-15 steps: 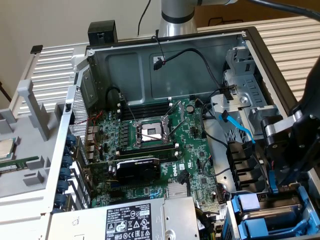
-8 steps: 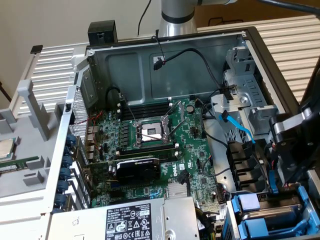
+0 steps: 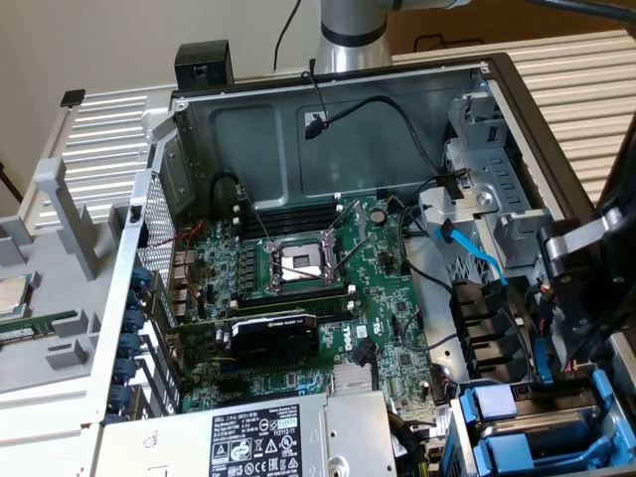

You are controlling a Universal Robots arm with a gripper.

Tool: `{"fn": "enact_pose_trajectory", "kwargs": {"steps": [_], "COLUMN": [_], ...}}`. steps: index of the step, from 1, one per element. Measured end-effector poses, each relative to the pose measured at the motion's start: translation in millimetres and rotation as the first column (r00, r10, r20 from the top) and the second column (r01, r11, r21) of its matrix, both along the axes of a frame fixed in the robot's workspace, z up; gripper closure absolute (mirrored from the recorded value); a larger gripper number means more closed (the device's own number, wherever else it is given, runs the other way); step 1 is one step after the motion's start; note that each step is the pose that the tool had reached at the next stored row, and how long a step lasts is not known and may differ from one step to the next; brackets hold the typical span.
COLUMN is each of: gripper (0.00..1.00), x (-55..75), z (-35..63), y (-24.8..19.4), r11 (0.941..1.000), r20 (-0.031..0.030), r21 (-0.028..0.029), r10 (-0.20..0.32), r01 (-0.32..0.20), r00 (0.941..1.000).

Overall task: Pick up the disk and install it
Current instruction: 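Insert the second disk wire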

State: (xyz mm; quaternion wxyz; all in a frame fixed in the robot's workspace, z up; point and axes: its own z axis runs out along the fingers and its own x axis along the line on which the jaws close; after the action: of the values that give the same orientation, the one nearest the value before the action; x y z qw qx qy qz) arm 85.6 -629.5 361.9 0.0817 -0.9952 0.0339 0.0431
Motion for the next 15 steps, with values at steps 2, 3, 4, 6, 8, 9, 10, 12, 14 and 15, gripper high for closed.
{"fn": "enact_pose_trajectory", "kwargs": {"steps": [2, 3, 4, 6, 8, 9, 10, 12, 14, 15], "gripper": [0.89, 0.89, 0.89, 0.89, 0.89, 0.89, 0.89, 0.89, 0.89, 0.89], "x": [0.0, 0.0, -0.1, -0.3, -0.8, -1.1, -1.4, -2.2, -3.7, -4.3], "z": [1.1, 1.6, 2.1, 3.1, 4.3, 5.0, 5.5, 6.4, 7.1, 7.4], "y": [0.7, 0.9, 1.3, 2.8, 4.7, 5.4, 6.0, 7.0, 7.8, 8.0], "r11": [1.0, 1.0, 1.0, 1.0, 1.0, 1.0, 1.0, 1.0, 1.0, 1.0], "r20": [0.0, 0.0, 0.0, 0.0, 0.0, 0.0001, 0.0002, 0.0006, 0.0012, 0.0013], "r21": [0.0, 0.0, 0.0003, 0.0001, -0.0001, -0.0004, -0.0002, -0.0004, -0.0006, -0.0008], "r10": [0.0, 0.0, 0.0, 0.0, 0.0, 0.0, 0.0, 0.0, 0.0, 0.0], "r01": [0.0, 0.0, 0.0, 0.0, 0.0, 0.0, 0.0, 0.0, 0.0, 0.0], "r00": [1.0, 1.0, 1.0, 1.0, 1.0, 1.0, 1.0, 1.0, 1.0, 1.0]}}
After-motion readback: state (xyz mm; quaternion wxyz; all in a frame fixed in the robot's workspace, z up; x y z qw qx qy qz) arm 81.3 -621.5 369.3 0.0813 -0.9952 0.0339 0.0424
